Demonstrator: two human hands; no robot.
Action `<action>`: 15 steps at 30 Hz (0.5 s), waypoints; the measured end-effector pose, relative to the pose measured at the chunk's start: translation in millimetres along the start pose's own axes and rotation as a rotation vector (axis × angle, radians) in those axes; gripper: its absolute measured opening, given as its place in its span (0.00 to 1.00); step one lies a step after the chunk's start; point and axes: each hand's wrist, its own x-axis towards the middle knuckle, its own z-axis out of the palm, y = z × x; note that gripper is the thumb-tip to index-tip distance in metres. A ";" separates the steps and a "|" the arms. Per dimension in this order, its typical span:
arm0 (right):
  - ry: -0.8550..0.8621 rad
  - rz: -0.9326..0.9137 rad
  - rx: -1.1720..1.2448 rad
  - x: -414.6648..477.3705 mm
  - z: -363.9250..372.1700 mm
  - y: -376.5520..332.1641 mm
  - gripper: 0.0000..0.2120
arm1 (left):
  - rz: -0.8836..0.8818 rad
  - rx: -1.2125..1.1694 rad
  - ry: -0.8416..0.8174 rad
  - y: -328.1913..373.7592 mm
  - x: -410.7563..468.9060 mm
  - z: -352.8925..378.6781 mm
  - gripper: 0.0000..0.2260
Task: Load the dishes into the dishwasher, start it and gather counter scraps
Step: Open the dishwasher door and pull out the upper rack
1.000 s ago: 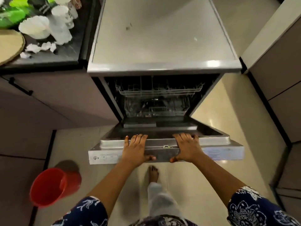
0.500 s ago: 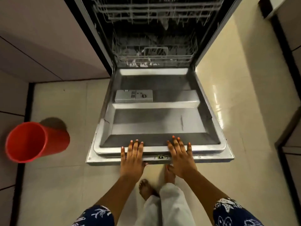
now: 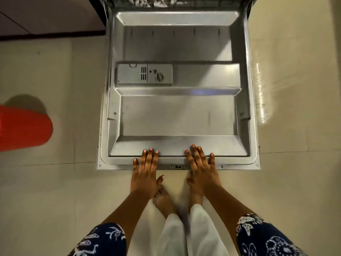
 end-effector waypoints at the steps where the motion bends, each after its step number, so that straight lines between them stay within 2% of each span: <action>1: 0.002 0.002 -0.002 3.6 6.1 1.6 0.55 | 0.008 0.006 0.001 -1.6 3.4 6.6 0.45; 7: -0.027 -0.010 -0.024 21.3 35.2 7.9 0.55 | 0.009 -0.018 -0.050 -9.3 17.6 34.7 0.46; 11: -0.054 -0.012 -0.026 36.4 48.3 13.3 0.52 | 0.016 -0.011 -0.100 -13.6 29.6 47.1 0.42; 15: -0.090 -0.028 -0.017 49.0 59.1 16.7 0.55 | 0.011 0.008 -0.107 -14.2 37.4 56.6 0.43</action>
